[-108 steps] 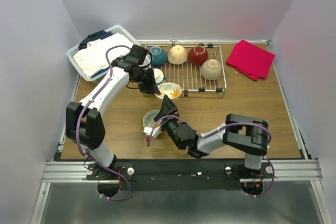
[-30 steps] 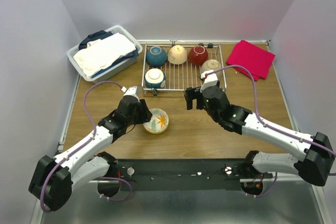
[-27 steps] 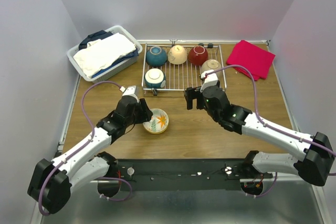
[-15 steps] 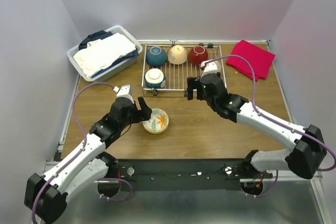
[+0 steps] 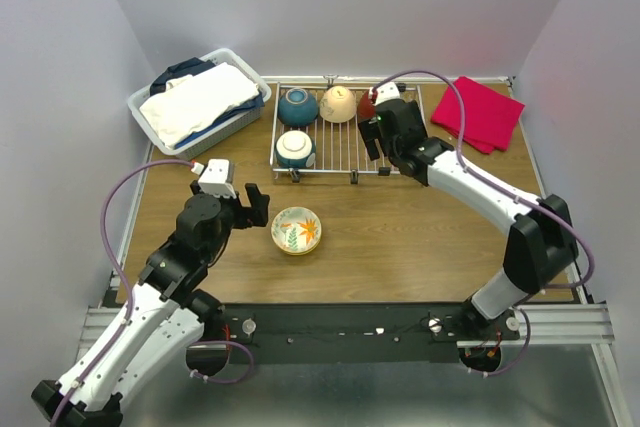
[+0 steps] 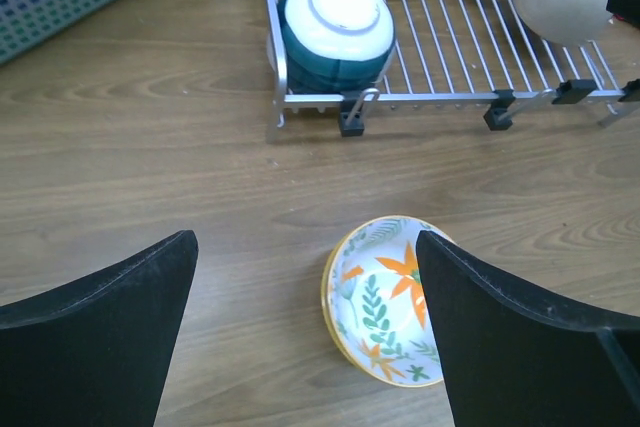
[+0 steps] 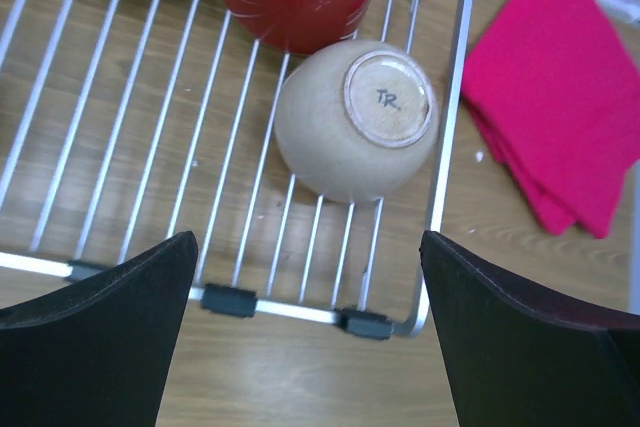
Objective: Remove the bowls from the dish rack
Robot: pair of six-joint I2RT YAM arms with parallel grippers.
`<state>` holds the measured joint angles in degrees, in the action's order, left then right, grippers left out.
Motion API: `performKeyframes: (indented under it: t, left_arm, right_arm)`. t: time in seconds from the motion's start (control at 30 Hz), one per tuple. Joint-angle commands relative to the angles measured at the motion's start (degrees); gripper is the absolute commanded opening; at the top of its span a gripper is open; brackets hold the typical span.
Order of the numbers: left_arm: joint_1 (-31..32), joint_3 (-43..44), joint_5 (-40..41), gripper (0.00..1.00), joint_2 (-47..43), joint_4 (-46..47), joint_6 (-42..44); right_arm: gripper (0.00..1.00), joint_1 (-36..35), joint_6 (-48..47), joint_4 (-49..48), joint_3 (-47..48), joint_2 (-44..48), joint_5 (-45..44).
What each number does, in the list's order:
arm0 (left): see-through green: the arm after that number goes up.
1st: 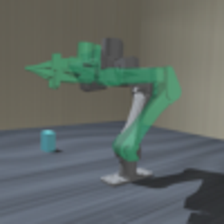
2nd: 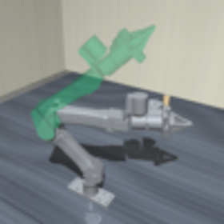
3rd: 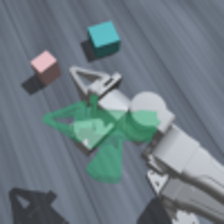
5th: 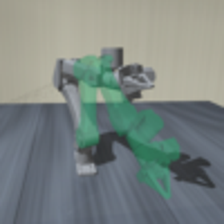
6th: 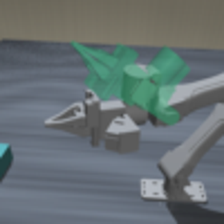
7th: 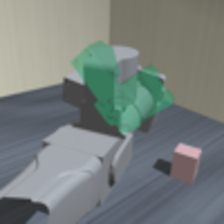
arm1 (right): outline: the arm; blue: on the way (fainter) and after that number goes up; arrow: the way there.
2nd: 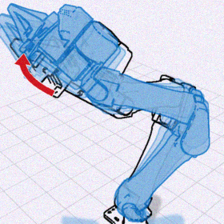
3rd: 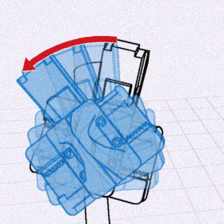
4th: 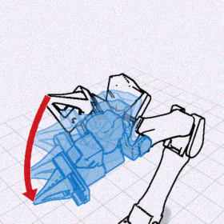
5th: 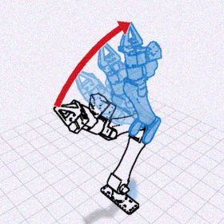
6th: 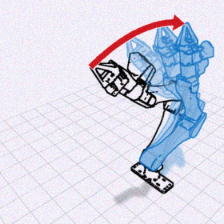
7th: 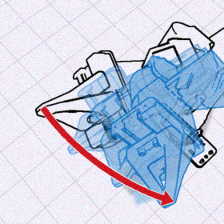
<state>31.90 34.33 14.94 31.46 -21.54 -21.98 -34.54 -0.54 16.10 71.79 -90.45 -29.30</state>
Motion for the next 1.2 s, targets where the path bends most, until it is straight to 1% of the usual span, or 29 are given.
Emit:
performKeyframes:
  t: [0.0, 0.03, 0.13, 0.33, 0.53, 0.63, 0.9, 1.07, 1.17]
  left_arm:
    - [0.0, -1.89, 3.52, 0.99, -2.72, 1.76, 7.39]
    - [0.0, -2.16, 3.52, 0.99, -2.81, 2.03, 7.56]
    - [0.0, -1.9, 4.04, 0.99, -2.55, 1.77, 8.0]
    - [-0.08, -1.81, 5.89, 0.99, -3.25, 1.76, 8.79]
    - [-0.26, -2.16, 6.77, 0.99, -4.13, 1.85, 9.06]
    - [-0.44, -2.16, 6.77, 0.99, -3.95, 1.76, 9.15]
    - [-0.61, -2.25, 7.47, 0.99, -3.69, 1.77, 9.15]
    - [-0.7, -2.42, 7.3, 0.99, -3.6, 1.94, 9.15]
    - [-0.7, -2.42, 7.21, 0.99, -3.43, 2.03, 9.15]
  right_arm:
    - [1.0, 0.62, -18.43, -4.23, 4.84, -6.04, -5.5]
    - [1.0, 0.71, -22.19, -4.58, 5.63, -8.4, -5.94]
    - [1.0, 1.41, -27.65, -4.5, 8.71, -12.02, -5.94]
    - [1.0, 1.94, -34.08, -4.5, 11.62, -19.66, -7.97]
    - [1.0, 2.29, -36.55, -4.58, 12.85, -24.59, -7.7]
    - [1.0, 2.29, -38.13, -5.11, 12.76, -26.87, -9.45]
    - [1.0, 2.46, -42.35, -11.0, 10.48, -29.95, -12.62]
    - [1.0, 2.55, -43.23, -13.02, 8.29, -30.66, -12.36]
    - [1.0, 2.55, -43.06, -12.67, 8.02, -31.62, -11.05]
